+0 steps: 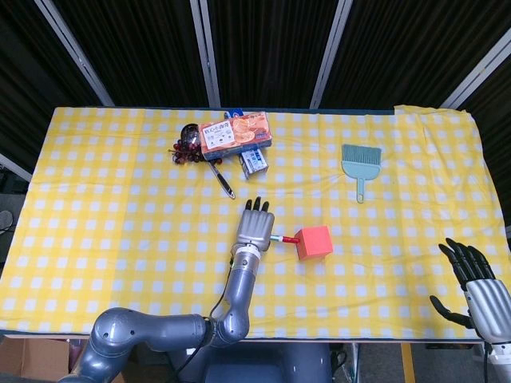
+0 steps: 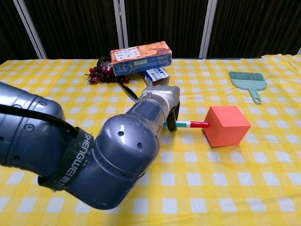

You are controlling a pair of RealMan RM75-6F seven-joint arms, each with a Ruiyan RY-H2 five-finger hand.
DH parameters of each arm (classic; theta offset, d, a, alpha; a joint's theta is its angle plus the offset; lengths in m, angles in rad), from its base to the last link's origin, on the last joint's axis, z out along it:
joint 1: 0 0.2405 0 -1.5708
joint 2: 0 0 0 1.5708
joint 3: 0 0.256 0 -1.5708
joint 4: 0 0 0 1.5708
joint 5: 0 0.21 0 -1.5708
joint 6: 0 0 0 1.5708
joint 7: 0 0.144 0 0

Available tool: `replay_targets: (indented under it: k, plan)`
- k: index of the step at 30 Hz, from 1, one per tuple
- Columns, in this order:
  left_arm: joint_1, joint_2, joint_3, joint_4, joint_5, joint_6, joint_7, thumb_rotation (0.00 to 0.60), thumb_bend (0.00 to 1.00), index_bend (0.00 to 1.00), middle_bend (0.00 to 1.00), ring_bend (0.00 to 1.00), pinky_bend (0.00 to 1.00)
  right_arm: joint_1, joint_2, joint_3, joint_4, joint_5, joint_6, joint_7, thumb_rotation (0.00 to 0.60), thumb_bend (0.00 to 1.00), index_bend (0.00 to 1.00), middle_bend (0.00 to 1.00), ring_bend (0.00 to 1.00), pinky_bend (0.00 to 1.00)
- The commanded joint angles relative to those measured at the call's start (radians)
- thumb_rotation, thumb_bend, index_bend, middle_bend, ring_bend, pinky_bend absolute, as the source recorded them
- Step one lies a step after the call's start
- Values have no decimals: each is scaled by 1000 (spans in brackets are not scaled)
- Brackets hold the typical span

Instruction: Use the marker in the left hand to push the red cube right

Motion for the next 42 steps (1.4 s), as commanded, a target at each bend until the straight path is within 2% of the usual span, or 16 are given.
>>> replay_targets:
  k: [1,8,21,25,30,34,42]
  plan:
    - [-26,-20,-21,30,0,-13,3,600,453,657,128,0,90,-1,1,1,2,2,2,4,600,342,0,0,0,45]
    - [-83,-50,-55,93,-17,-34,23,600,453,660,130,13,104,-4,3,0,4,1,7,13,600,342,0,0,0,45]
    - [-145,-50,-33,118,-86,-40,5,600,453,657,128,13,106,-12,7,2,8,6,17,25,600,342,0,0,0,45]
    - [-157,-50,-23,121,-97,-33,-17,600,451,621,123,13,106,-13,8,0,9,6,16,25,600,342,0,0,0,45]
    - [-125,-46,1,117,-88,-14,-18,600,417,575,103,11,105,-15,8,-1,13,5,18,26,600,342,0,0,0,45]
    - [-84,-26,15,93,-78,-11,-18,600,295,455,66,4,100,-15,6,-1,12,1,18,20,600,342,0,0,0,45]
    - [1,32,54,6,-47,-3,-28,600,311,501,68,4,100,-14,4,0,11,1,14,8,600,341,0,0,0,45]
